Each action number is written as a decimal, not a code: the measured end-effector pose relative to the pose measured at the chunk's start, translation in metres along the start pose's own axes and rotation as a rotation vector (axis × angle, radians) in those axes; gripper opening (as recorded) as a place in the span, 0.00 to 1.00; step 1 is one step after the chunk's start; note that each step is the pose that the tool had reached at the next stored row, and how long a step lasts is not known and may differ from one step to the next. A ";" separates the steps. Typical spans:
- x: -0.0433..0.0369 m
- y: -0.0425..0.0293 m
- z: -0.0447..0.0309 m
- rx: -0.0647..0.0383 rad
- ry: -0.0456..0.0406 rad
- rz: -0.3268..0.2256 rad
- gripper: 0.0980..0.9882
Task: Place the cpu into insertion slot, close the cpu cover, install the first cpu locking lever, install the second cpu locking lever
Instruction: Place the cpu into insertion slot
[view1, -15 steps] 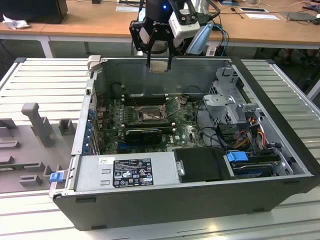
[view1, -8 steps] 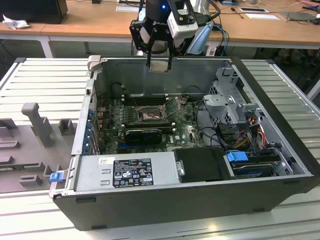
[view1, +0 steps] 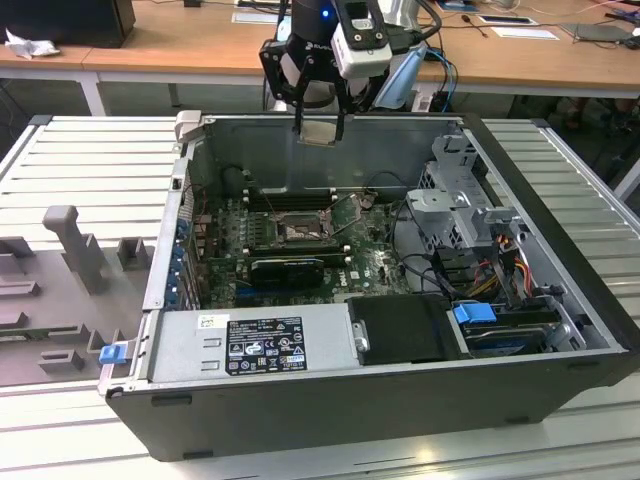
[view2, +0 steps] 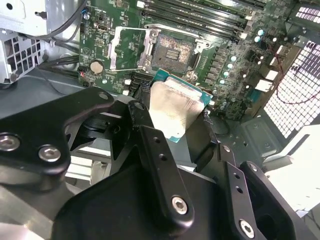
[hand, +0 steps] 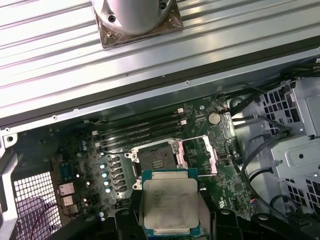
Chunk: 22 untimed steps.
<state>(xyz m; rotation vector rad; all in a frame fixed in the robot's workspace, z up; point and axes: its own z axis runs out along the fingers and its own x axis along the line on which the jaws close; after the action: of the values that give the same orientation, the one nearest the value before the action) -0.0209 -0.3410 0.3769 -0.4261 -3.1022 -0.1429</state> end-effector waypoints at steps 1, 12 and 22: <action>0.0000 0.0000 0.0000 0.000 -0.0005 0.006 0.48; 0.0000 0.0000 0.0002 -0.002 -0.0105 0.117 0.48; -0.0001 -0.0006 0.0069 -0.003 -0.0133 0.151 0.48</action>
<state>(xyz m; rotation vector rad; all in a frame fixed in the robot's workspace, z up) -0.0209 -0.3410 0.3700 -0.6613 -3.0675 -0.1435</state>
